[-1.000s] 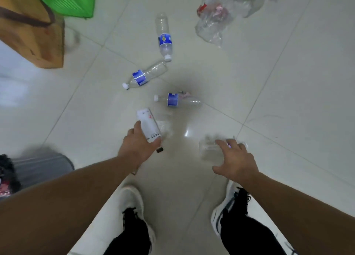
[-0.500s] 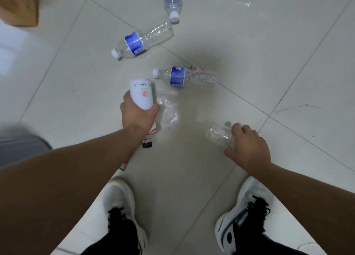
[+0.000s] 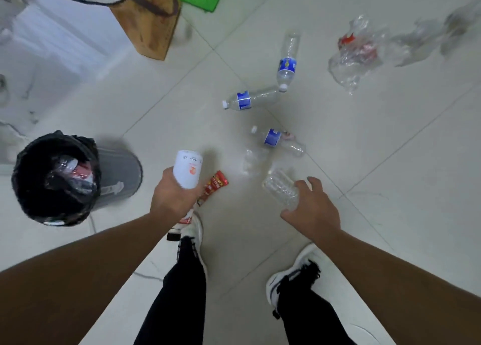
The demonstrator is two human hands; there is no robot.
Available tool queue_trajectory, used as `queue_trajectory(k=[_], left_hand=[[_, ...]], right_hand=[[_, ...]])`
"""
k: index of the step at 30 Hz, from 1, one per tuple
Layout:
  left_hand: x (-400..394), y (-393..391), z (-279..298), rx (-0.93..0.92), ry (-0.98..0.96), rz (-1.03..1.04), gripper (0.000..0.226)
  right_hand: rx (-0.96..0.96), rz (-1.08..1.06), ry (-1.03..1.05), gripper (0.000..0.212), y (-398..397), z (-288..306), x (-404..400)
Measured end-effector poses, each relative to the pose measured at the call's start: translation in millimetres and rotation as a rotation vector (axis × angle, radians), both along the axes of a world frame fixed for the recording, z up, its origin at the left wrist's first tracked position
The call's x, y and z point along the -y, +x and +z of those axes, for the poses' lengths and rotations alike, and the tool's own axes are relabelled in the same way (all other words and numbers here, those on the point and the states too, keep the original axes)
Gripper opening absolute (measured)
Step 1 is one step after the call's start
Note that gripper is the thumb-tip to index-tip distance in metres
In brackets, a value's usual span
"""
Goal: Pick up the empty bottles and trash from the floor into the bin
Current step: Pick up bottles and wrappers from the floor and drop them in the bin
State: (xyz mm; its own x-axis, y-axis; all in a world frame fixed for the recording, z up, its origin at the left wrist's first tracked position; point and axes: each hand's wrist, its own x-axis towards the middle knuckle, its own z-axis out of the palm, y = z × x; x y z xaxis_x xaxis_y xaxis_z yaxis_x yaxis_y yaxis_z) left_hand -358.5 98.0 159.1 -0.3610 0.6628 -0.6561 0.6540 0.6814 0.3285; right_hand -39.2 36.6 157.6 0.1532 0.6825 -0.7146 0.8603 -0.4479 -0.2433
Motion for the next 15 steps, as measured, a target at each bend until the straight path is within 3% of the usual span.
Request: queue_trajectory(k=[4,8,15], left_hand=[[20.3,-15.8,15.1,0.054,-0.083,0.011,0.063],[34.0,-22.2,5.1,0.071,-0.172,0.029,0.068],[30.2,-23.7,-71.6,-0.011,-0.127,-0.052,0.076]], right_hand=[[0.019,0.083,-0.003,0.088,-16.8,29.3,-20.3],[0.015,0.064,-0.037,0.086,-33.5,28.6,-38.8],[0.009,0.091,-0.027,0.075,-54.2,-50.4,-62.0]])
